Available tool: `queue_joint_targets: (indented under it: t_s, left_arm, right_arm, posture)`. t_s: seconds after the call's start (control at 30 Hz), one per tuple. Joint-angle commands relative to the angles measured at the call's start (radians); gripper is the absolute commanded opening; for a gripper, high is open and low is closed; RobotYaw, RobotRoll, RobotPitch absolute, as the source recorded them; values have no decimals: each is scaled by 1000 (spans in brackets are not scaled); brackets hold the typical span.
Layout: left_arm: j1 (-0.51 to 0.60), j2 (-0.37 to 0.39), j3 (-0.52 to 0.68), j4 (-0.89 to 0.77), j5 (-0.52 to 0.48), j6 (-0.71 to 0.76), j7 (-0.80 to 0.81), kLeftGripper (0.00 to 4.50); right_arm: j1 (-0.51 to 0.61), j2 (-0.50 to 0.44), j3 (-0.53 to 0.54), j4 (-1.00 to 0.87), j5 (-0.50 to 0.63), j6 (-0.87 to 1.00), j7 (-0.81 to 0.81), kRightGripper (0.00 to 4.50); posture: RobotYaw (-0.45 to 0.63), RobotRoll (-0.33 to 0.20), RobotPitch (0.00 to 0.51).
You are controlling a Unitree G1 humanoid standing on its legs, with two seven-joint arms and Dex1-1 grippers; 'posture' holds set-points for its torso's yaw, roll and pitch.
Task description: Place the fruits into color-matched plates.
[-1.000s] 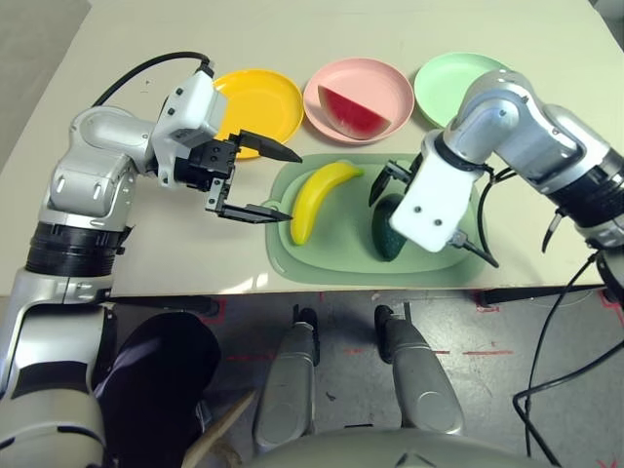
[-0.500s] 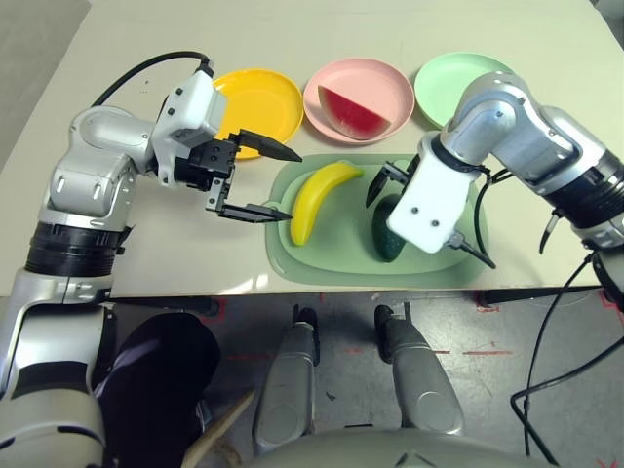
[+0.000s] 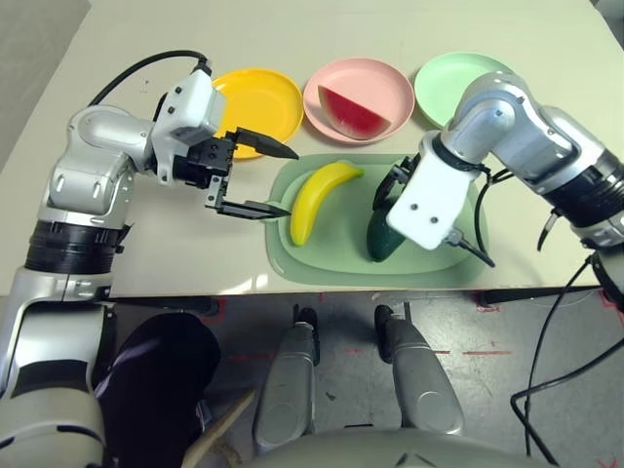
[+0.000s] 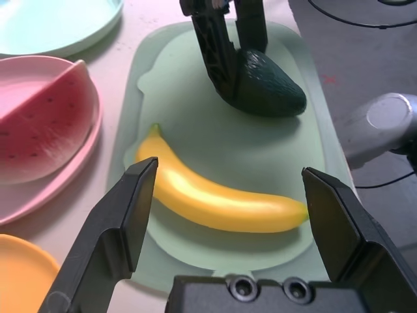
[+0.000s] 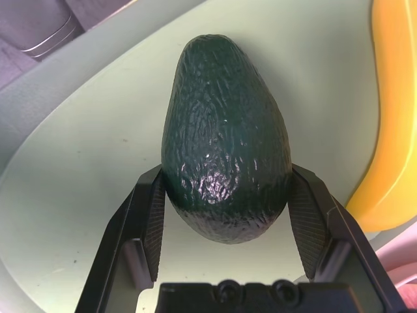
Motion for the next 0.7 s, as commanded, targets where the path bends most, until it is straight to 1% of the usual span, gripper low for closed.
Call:
queue_joint_targets:
  t_s: [0.03,0.17,0.27,0.4,0.53,0.6,0.7]
  left_arm:
    - [5,6,11,-1,11,-8,-8,4500]
    - [11,4,12,-9,5,1,-5,4500]
    - [16,2,13,-17,-5,8,-8,4500]
    - [14,-11,12,-28,-8,26,12,4500]
    - [23,-30,9,-62,6,44,59,4500]
    - [16,-41,2,-62,39,47,110,4500]
    - [-3,-64,-10,-52,103,49,205,4500]
  right_arm:
    - [-11,2,-7,-3,-2,-8,4,2952]
    - [-44,0,-6,36,11,-7,4,2952]
    - [-91,8,-10,107,16,-13,4,2952]
    - [-157,35,-25,250,-14,-43,4,2952]
    - [-238,85,-74,462,-103,-99,-10,2952]
    - [-291,107,-81,601,-171,-131,-56,2952]
    - [-360,129,-61,796,-302,-187,-175,2952]
  posture:
    - [-126,0,346]
    - [-130,0,344]
    - [-133,0,343]
    - [-136,0,342]
    - [-138,0,341]
    - [-141,0,340]
    - [-138,0,338]
